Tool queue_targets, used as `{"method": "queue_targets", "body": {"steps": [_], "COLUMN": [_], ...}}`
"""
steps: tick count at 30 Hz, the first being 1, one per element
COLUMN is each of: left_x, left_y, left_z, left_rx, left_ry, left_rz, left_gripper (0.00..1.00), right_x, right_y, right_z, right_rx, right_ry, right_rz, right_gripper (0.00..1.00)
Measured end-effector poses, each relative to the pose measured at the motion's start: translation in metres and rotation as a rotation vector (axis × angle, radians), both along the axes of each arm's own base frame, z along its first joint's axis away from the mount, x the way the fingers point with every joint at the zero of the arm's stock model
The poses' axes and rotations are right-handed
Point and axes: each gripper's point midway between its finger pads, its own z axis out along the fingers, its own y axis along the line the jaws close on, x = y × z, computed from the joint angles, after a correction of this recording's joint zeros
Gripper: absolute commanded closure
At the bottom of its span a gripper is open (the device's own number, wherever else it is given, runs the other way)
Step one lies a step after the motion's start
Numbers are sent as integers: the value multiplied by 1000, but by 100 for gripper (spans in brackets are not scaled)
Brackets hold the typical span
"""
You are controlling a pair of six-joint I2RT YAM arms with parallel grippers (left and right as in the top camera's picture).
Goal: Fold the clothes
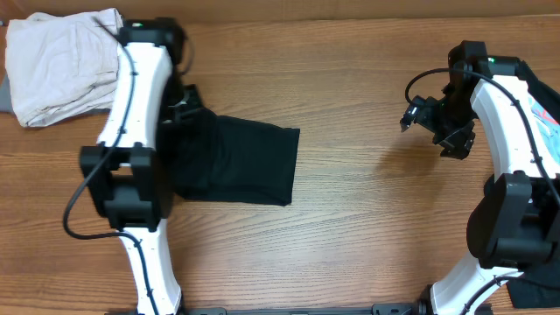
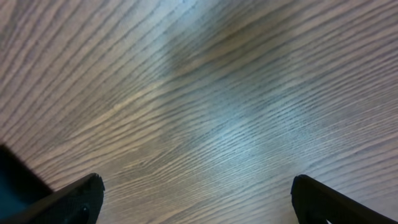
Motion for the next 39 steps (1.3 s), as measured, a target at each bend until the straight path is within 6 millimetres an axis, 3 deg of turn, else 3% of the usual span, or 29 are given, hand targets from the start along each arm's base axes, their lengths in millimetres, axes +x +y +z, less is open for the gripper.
{"method": "queue_targets", "body": {"steps": [7, 13, 20, 30, 31, 33, 34, 38, 39], "left_x": [8, 0, -11, -43, -48, -59, -65, -86, -92], "left_y": [-77, -131, -174, -219, -222, -231, -234, -254, -261], "left_z": [-2, -3, -8, -45, -46, -47, -46, -44, -44], "left_rx": [-48, -78, -115, -189, -197, -205, -210, -228, -233], "left_ry": [-78, -113, -123, 15, 29, 57, 68, 98, 99], "left_rz": [-166, -285, -359, -424, -430, -454, -472, -534, -558], "left_gripper": [96, 92, 92, 90, 86, 54, 47, 30, 31], "right_x": [-1, -4, -4, -2, -2, 0, 1, 2, 2], "right_y": [1, 2, 4, 7, 6, 6, 6, 6, 6], "right_z": [-1, -1, -1, 0, 0, 0, 0, 0, 0], "right_rx": [4, 9, 22, 38, 37, 37, 37, 36, 37], "right_ry": [6, 17, 16, 9, 6, -1, -4, -10, -10], "right_rz": [0, -1, -1, 0, -1, 0, 0, 0, 0], "right_gripper": [0, 0, 0, 0, 0, 0, 0, 0, 0]}}
